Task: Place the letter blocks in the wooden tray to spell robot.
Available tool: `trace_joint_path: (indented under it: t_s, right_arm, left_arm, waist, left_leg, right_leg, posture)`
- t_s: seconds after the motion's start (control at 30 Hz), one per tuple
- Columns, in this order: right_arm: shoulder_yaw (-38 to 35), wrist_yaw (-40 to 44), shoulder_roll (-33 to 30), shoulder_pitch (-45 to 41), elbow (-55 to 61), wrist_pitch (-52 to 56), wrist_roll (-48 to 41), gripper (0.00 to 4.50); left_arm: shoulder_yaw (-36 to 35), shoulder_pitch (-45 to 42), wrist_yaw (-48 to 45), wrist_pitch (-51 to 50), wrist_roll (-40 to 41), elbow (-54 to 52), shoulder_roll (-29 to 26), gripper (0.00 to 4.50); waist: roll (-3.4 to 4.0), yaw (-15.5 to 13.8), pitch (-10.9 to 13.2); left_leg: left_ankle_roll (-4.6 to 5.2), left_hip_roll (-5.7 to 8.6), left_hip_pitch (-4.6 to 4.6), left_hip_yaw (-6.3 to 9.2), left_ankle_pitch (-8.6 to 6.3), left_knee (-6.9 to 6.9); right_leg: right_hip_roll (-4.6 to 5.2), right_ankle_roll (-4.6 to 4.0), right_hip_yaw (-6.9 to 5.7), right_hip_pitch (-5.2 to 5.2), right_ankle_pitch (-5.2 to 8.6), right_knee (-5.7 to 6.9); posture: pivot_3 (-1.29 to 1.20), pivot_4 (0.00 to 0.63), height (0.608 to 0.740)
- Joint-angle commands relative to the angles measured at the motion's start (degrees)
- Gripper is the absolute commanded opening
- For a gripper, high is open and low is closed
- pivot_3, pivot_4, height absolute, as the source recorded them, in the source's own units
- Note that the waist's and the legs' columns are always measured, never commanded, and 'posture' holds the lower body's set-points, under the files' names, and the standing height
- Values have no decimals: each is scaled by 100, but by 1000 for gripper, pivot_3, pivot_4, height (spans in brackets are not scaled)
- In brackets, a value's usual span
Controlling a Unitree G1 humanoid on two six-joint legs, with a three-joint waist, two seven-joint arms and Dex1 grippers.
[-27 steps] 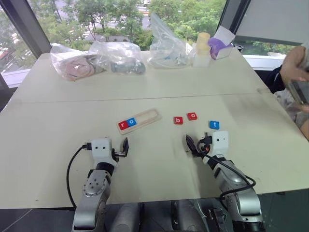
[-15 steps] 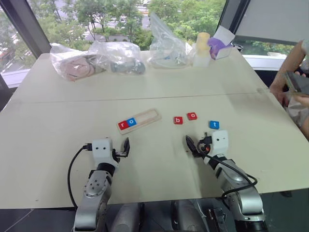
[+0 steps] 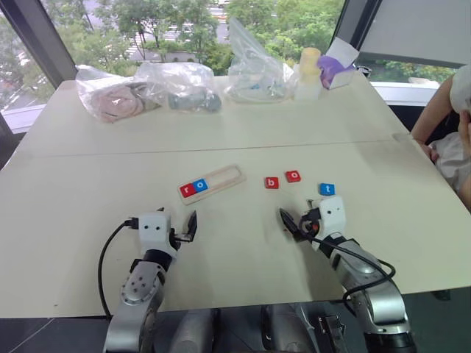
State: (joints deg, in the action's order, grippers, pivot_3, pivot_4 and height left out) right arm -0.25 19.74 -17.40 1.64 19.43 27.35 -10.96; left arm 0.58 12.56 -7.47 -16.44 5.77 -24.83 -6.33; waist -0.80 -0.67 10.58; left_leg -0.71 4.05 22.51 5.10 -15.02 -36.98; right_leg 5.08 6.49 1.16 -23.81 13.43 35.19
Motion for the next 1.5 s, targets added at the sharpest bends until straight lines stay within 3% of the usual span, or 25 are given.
trace_joint_path:
  t_s: [0.03,0.2,0.33,0.5,0.63,0.8,0.97,1.23,1.5]
  right_arm:
    - [-138,713,-430,-269,382,237,-514,4466]
    - [-470,1916,-1536,-887,566,872,-1373,4466]
    - [-260,2877,-2262,-1426,560,922,-1704,4466]
    - [31,3484,-2631,-1921,519,804,-1718,4466]
    - [297,3720,-2611,-2550,146,602,-1546,4466]
    - [362,3713,-2622,-2571,426,724,-1637,4466]
    - [250,3524,-2696,-2195,760,780,-1622,4466]
    - [-65,3114,-2797,-1674,1469,1254,-1870,4466]
    - [-190,2881,-2809,-1515,1727,1464,-2023,4466]
  left_arm:
    - [-99,104,-330,72,210,-580,-249,4500]
    - [-592,-63,-1217,-673,1171,-1253,-1121,4500]
    - [-1126,-622,-2449,-1094,2042,-998,-2328,4500]
    - [-1439,-1443,-3466,-1085,2359,97,-3246,4500]
    - [-994,-2599,-4994,-508,2181,1805,-3850,4500]
    - [-321,-3794,-6265,367,1684,3700,-3908,4500]
    - [169,-4525,-6724,1130,1189,4999,-3516,4500]
    - [394,-5055,-6896,2124,622,6513,-2957,4500]
    - [379,-5294,-6445,3113,218,7520,-2616,4500]
  waist:
    - [0,9,5]
    - [15,5,23]
    - [17,1,26]
    - [17,5,27]
    - [14,-1,31]
    - [13,0,30]
    - [12,-4,30]
    - [12,8,30]
    - [9,-9,28]
  left_leg:
    - [0,0,0,0,0,0]
    - [1,-2,1,0,0,1]
    - [2,-2,2,3,1,-1]
    - [7,-1,3,0,-2,2]
    - [7,2,14,-10,-2,-1]
    - [6,2,21,-6,0,-2]
    - [-14,8,91,-9,11,-10]
    - [6,7,91,-9,0,-13]
    - [7,9,85,-8,1,-24]
  right_leg:
    - [0,0,0,0,0,0]
    - [-1,-19,-1,-2,-10,1]
    - [-4,-17,-10,-2,-9,2]
    - [-1,-19,-11,1,-11,-6]
    - [1,-22,-4,-17,-15,-3]
    - [1,-24,-8,-21,-20,-5]
    - [6,17,-4,-97,-47,4]
    - [6,16,-2,-97,-53,6]
    - [7,24,-2,-84,-63,6]
  posture:
    - [0,150,740]
    - [0,150,740]
    - [0,150,740]
    - [0,150,740]
    - [0,150,740]
    - [0,150,740]
    - [0,150,740]
    - [0,150,740]
    - [0,150,740]
